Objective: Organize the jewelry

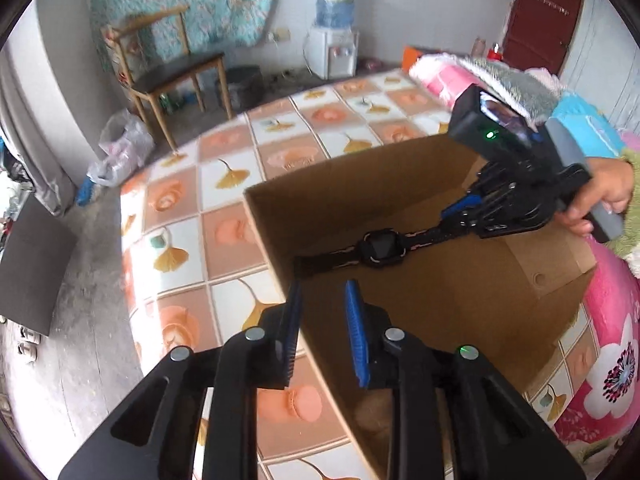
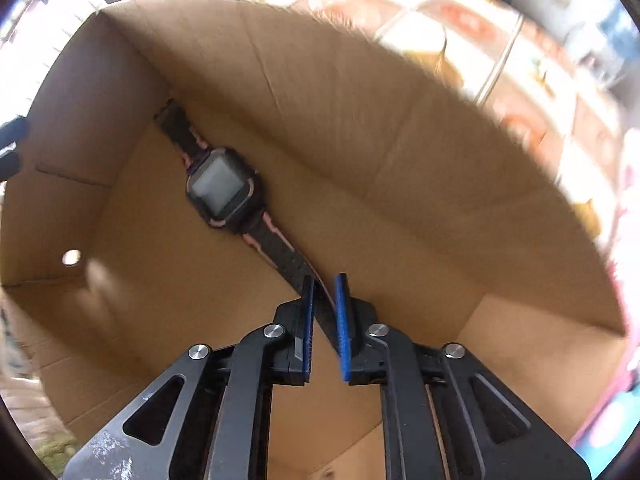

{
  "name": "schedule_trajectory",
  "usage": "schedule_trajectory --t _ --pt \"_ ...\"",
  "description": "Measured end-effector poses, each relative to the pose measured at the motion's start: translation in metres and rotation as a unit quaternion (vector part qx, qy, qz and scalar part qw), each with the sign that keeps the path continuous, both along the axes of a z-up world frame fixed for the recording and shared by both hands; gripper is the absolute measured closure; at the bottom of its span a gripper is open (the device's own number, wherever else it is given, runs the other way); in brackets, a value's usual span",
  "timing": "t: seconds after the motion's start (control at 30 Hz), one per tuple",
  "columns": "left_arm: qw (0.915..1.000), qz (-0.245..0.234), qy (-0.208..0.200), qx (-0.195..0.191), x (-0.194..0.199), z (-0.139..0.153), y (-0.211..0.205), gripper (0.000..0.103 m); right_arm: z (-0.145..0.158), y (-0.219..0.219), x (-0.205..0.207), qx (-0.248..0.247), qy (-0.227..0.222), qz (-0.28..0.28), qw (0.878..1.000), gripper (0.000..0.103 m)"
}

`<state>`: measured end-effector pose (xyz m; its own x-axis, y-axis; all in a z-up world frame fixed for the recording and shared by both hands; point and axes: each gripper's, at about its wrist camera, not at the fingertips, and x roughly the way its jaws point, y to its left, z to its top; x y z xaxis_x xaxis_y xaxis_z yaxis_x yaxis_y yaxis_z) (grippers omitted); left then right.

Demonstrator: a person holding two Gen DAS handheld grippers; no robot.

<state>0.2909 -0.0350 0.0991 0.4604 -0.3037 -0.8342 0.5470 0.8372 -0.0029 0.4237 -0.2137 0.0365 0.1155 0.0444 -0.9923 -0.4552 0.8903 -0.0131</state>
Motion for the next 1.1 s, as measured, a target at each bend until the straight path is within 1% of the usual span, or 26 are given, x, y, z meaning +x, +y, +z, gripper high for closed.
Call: schedule_trajectory --t 0.03,0.07,0.1,0.13,0.17,0.23,0.3,0.37,0.4,0.43,0.47,0.5,0.57,0.7,0.83,0.93,0.97,1.03,1.1 --pt "0.9998 0.007 -0.018 0.005 -0.008 0.003 0.004 0.065 0.003 0.005 -0.003 -0.01 -0.019 0.006 1.0 0.092" --pt "0.999 0.017 -0.04 0.008 -0.017 0.007 0.008 0.061 0.006 0.01 -0.007 -0.025 -0.043 0.014 0.999 0.092" --pt "0.9982 0.024 -0.055 0.008 -0.024 0.01 0.012 0.056 0.01 0.016 -0.011 -0.043 -0.073 0.021 0.996 0.092" --pt "0.9968 0.035 -0.072 0.007 -0.035 0.013 0.019 0.054 0.013 0.021 -0.015 -0.057 -0.096 0.026 0.993 0.092" --pt "0.9962 0.041 -0.077 0.005 -0.039 0.015 0.023 0.051 0.017 0.027 -0.02 -0.056 -0.112 0.029 0.992 0.091" --pt "0.9941 0.064 -0.088 -0.005 -0.056 0.018 0.037 0.042 0.023 0.034 -0.027 -0.014 -0.1 0.033 0.994 0.088" --pt "0.992 0.086 -0.089 -0.024 -0.07 0.018 0.051 0.029 0.023 0.046 -0.033 0.024 -0.076 0.031 0.996 0.078" --pt "0.9888 0.114 -0.077 -0.059 -0.084 0.014 0.067 0.022 0.014 0.053 -0.033 0.031 -0.046 0.02 0.998 0.076" --pt "0.9877 0.12 -0.069 -0.071 -0.086 0.011 0.071 0.021 0.005 0.056 -0.031 0.026 -0.026 0.009 0.999 0.076" --pt "0.9858 0.129 -0.057 -0.091 -0.09 0.007 0.076 0.021 -0.003 0.057 -0.029 0.017 -0.015 0.0 1.0 0.076" --pt "0.9839 0.135 -0.047 -0.107 -0.091 0.002 0.079 0.021 -0.009 0.058 -0.028 0.006 -0.01 -0.007 1.0 0.076" --pt "0.9824 0.138 -0.041 -0.118 -0.092 -0.001 0.079 0.021 -0.012 0.058 -0.026 0.007 -0.008 -0.017 1.0 0.074" --pt "0.9795 0.145 -0.03 -0.136 -0.094 -0.01 0.079 0.021 -0.014 0.055 -0.023 -0.003 -0.011 -0.024 1.0 0.074" --pt "0.9807 0.137 -0.031 -0.136 -0.098 -0.017 0.07 0.021 -0.016 0.072 -0.039 -0.035 -0.048 0.002 0.998 0.074" --pt "0.9818 0.126 -0.034 -0.138 -0.101 -0.017 0.068 0.021 -0.015 0.09 -0.057 -0.077 -0.092 0.033 0.992 0.074" --pt "0.9823 0.121 -0.041 -0.137 -0.104 -0.017 0.067 0.021 -0.016 0.1 -0.067 -0.084 -0.106 0.037 0.99 0.074" --pt "0.9825 0.12 -0.043 -0.136 -0.106 -0.017 0.067 0.021 -0.022 0.105 -0.07 -0.091 -0.113 0.041 0.989 0.074" --pt "0.9831 0.118 -0.044 -0.133 -0.107 -0.018 0.066 0.021 -0.027 0.098 -0.071 -0.118 -0.138 0.048 0.982 0.074" --pt "0.9835 0.118 -0.045 -0.13 -0.108 -0.019 0.068 0.021 -0.03 0.099 -0.079 -0.133 -0.147 0.051 0.979 0.073"
